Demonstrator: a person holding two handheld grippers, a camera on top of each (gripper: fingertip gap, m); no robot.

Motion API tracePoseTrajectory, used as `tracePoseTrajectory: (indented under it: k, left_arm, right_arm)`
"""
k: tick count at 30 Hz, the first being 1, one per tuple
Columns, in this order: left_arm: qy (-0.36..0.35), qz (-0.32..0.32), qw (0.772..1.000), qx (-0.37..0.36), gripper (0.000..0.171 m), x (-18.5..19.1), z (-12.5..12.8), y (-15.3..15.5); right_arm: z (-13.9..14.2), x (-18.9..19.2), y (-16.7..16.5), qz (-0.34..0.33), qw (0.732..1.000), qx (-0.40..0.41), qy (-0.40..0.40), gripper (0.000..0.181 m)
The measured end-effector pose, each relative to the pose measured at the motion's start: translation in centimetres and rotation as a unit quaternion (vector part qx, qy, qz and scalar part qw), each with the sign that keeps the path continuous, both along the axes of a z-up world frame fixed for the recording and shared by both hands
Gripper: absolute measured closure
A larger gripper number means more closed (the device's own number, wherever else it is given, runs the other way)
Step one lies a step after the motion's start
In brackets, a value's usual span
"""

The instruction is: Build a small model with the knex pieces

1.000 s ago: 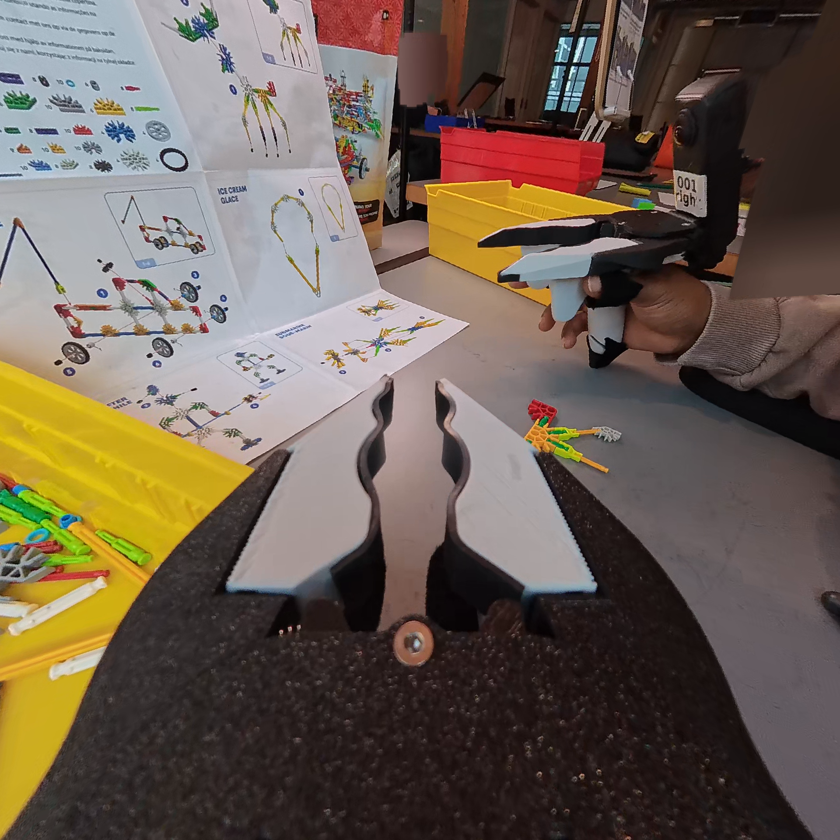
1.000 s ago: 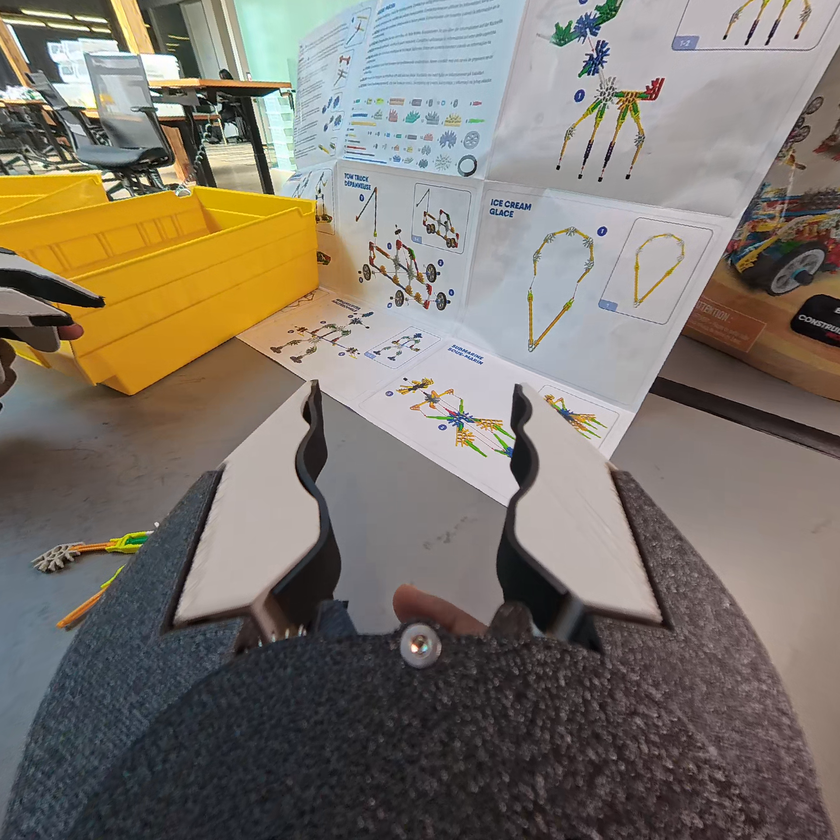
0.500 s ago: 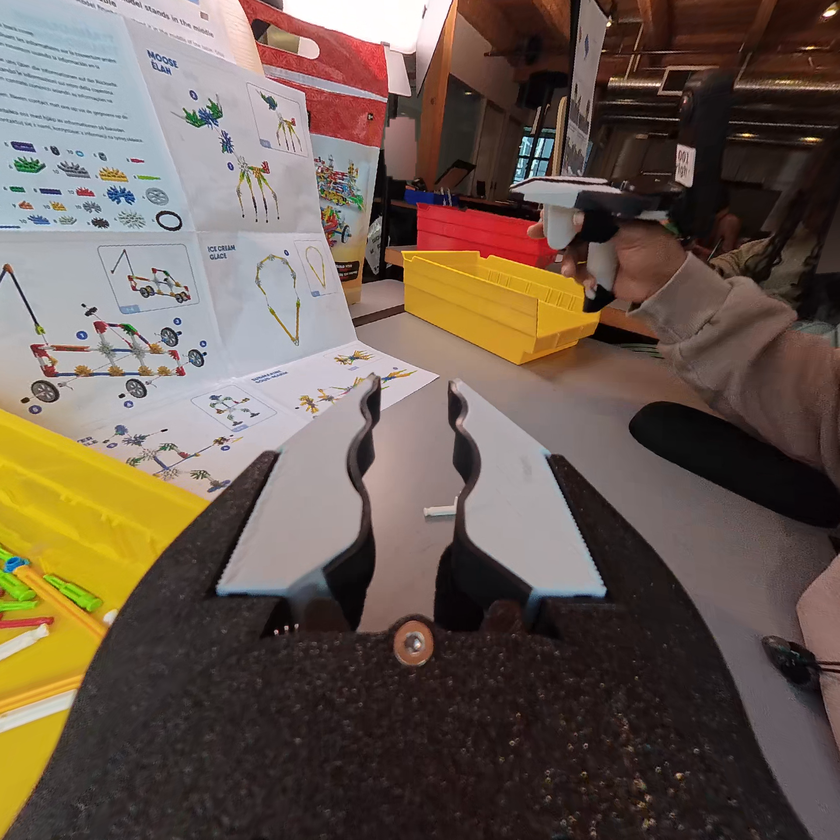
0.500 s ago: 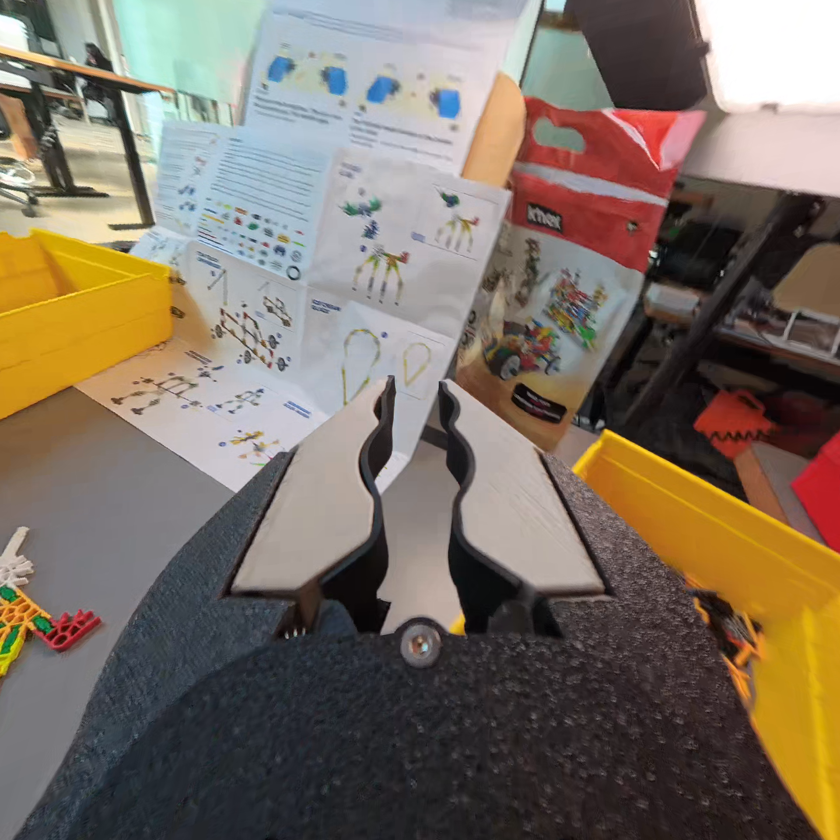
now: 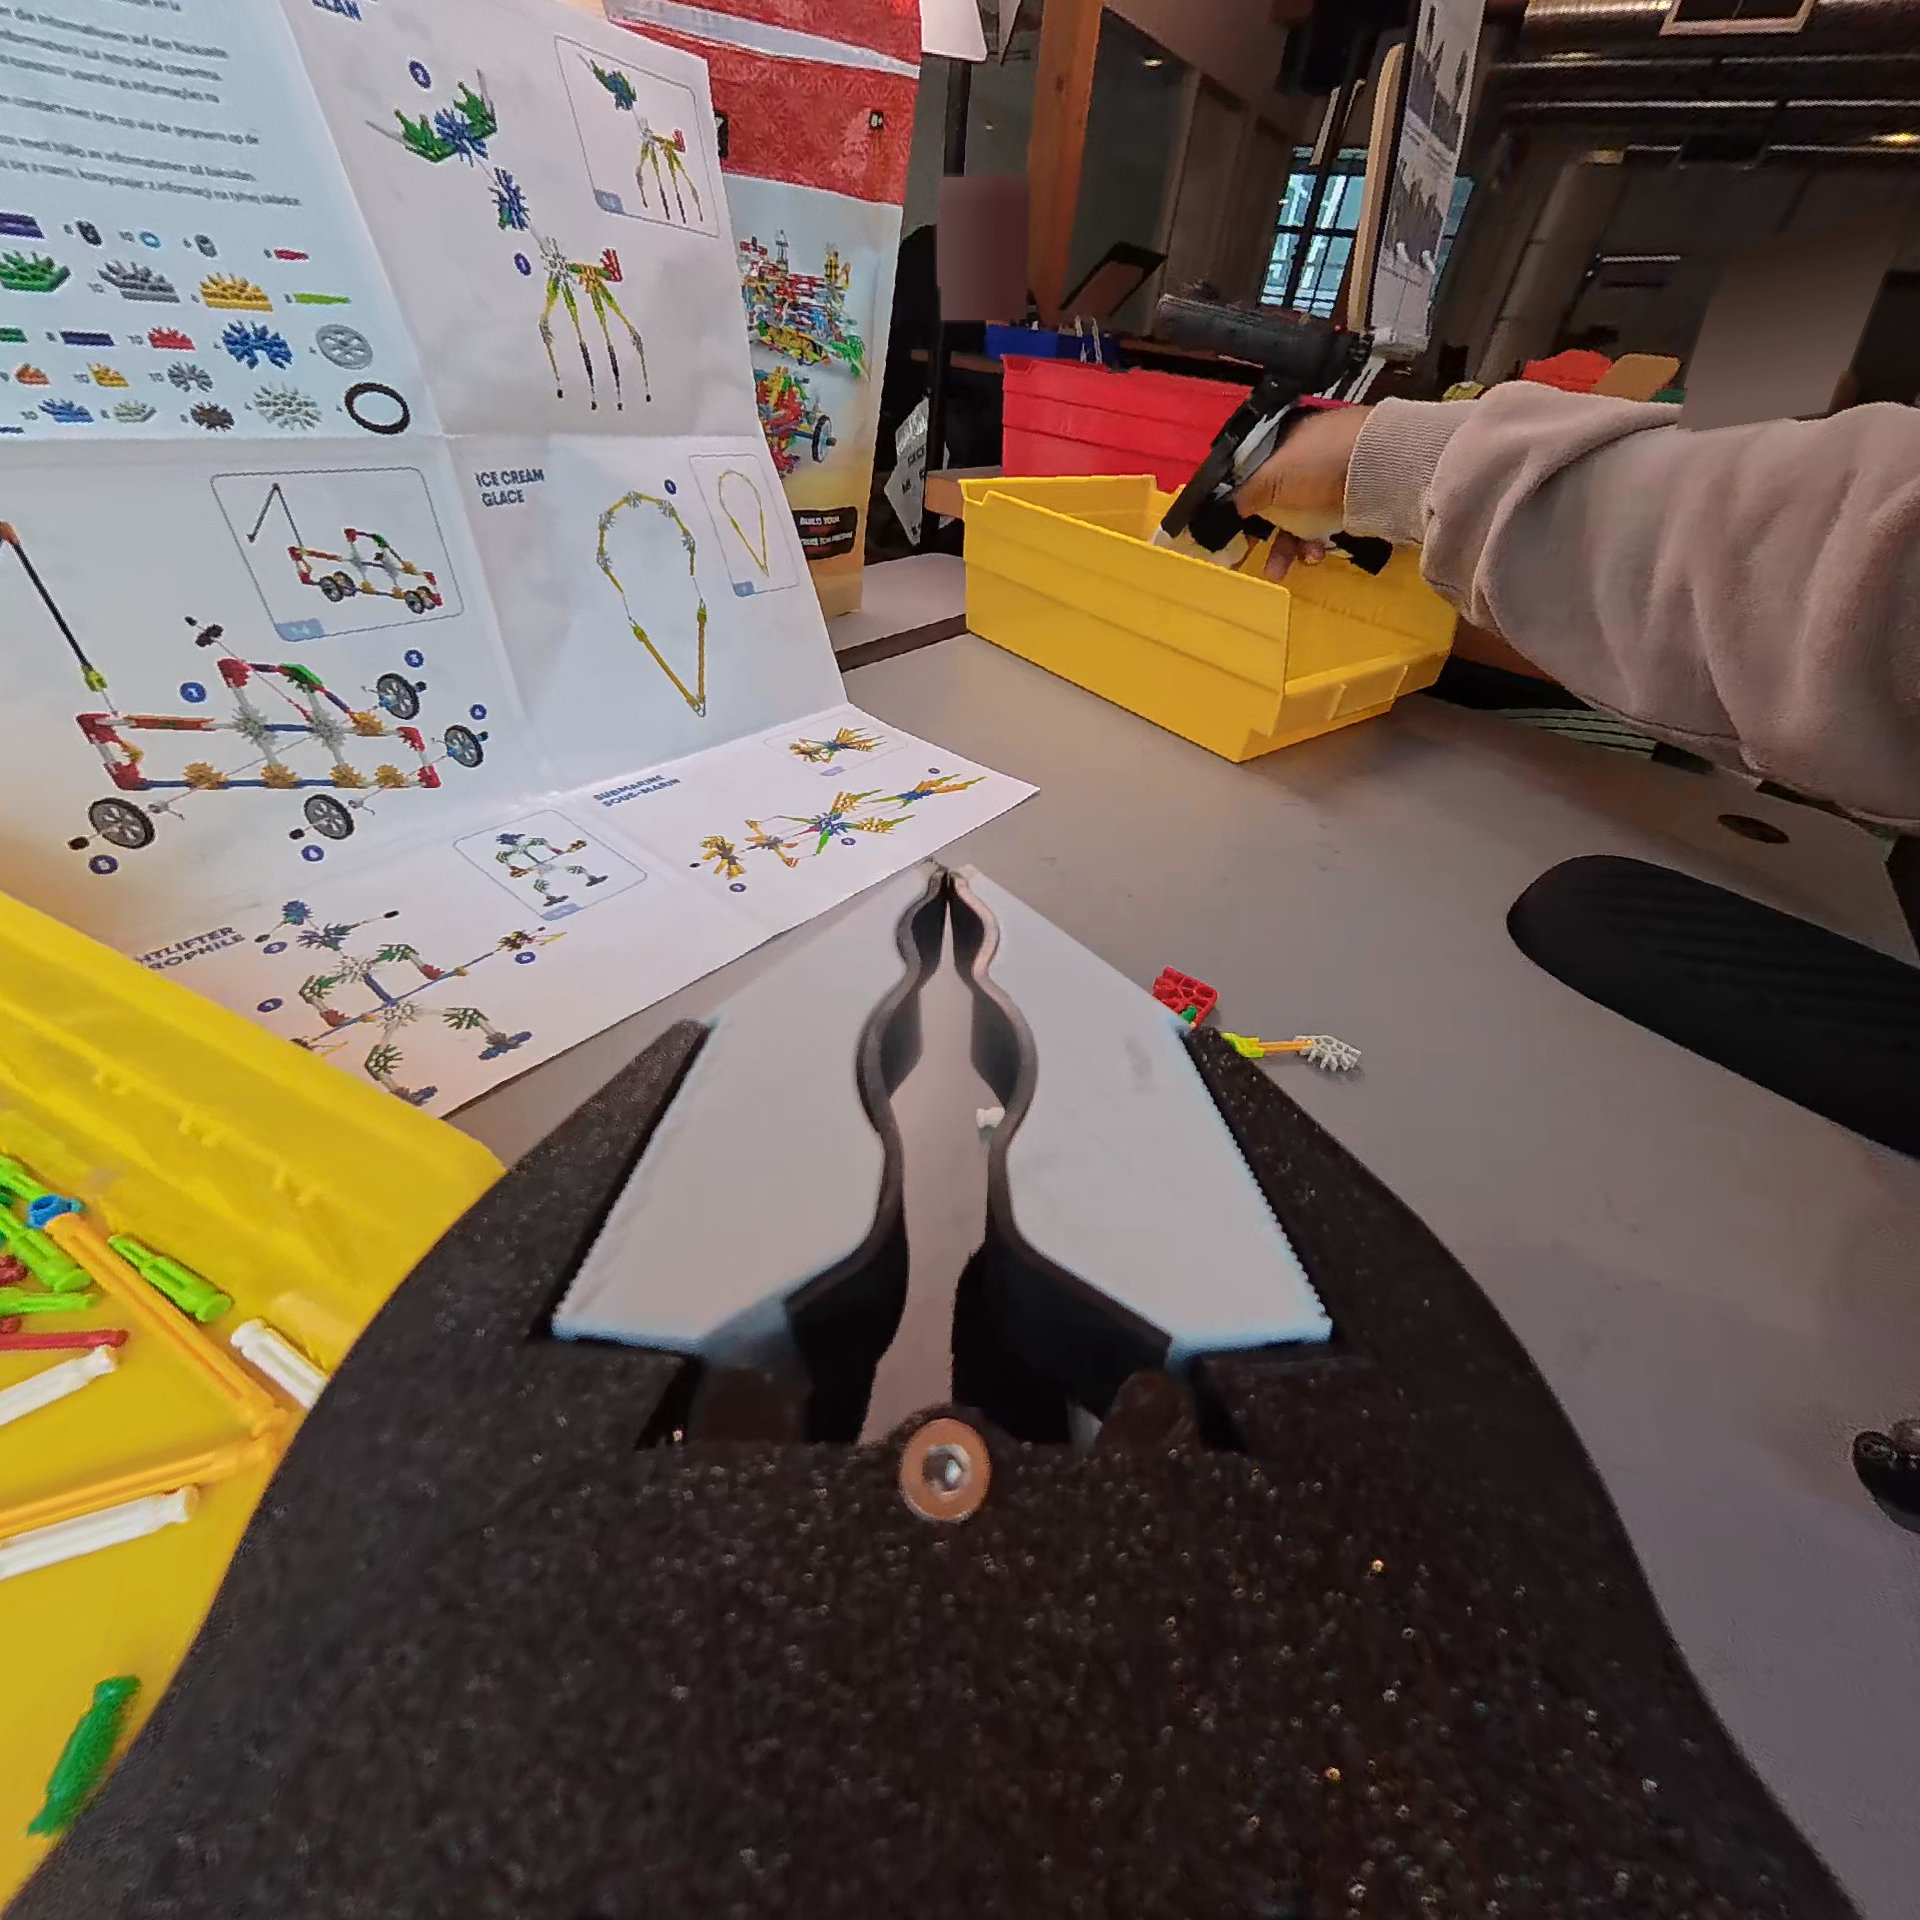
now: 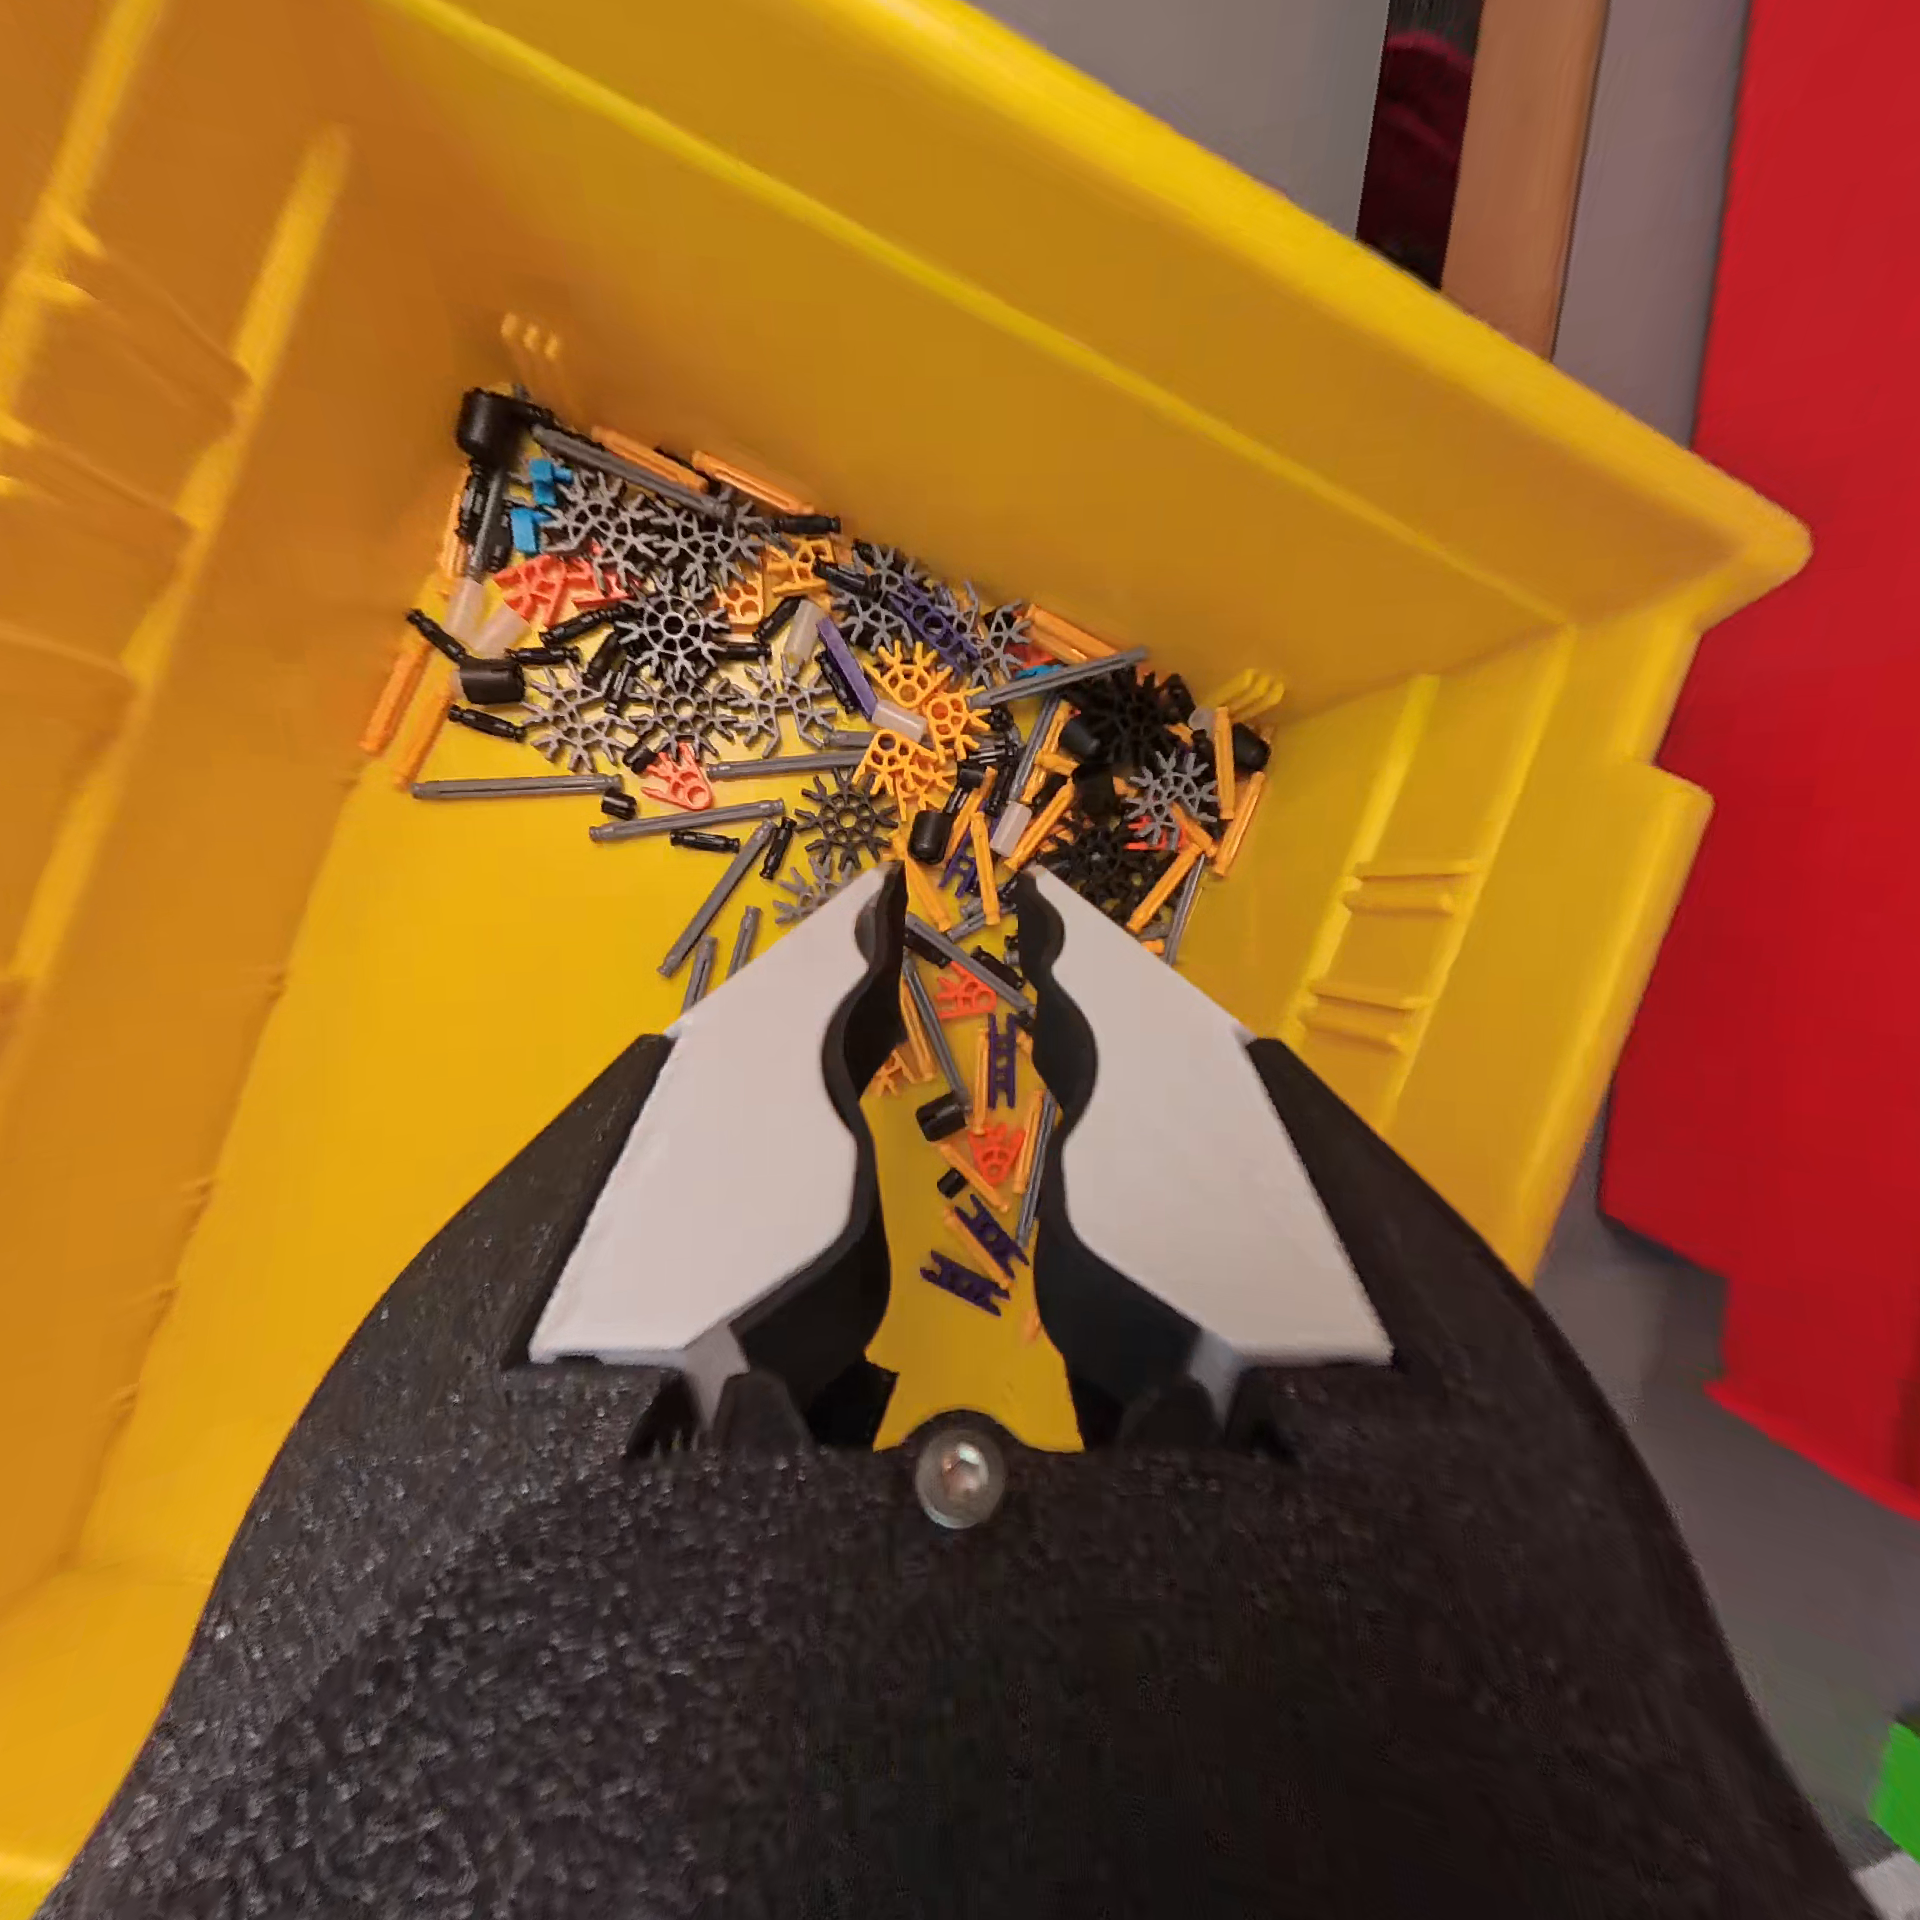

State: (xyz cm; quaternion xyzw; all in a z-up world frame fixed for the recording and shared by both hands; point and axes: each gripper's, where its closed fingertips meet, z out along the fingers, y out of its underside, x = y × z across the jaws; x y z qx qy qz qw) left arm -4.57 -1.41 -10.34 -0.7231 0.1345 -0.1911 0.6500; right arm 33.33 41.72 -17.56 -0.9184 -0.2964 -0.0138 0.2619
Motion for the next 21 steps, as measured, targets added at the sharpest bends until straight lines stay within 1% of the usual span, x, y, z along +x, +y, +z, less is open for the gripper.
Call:
tracePoseTrajectory:
  k: [3,8,14,17,21]
  left_arm:
    - [-0.013,-0.003,1.000,-0.002,0.171,-0.2,-0.3,-0.1]
    - [-0.013,-0.011,1.000,-0.008,0.171,-0.4,-1.0,-0.1]
    - [0.005,-0.025,1.000,-0.014,0.171,0.3,-1.5,-0.2]
    - [0.015,-0.028,0.999,-0.016,0.171,0.5,-1.8,-0.2]
    - [0.016,-0.029,0.999,-0.020,0.171,0.6,-2.0,-0.1]
  right_arm:
    - [-1.7,0.3,-0.3,-0.003,1.000,-0.024,-0.010,0.164]
    - [-2.7,0.4,-0.4,-0.013,0.999,-0.034,0.009,0.165]
    - [-2.9,-0.3,-0.9,-0.013,0.996,-0.061,0.057,0.166]
    - [-2.8,-0.8,-1.0,-0.008,0.995,-0.068,0.074,0.162]
    - [-2.6,-0.2,-0.4,-0.022,0.996,-0.060,0.067,0.161]
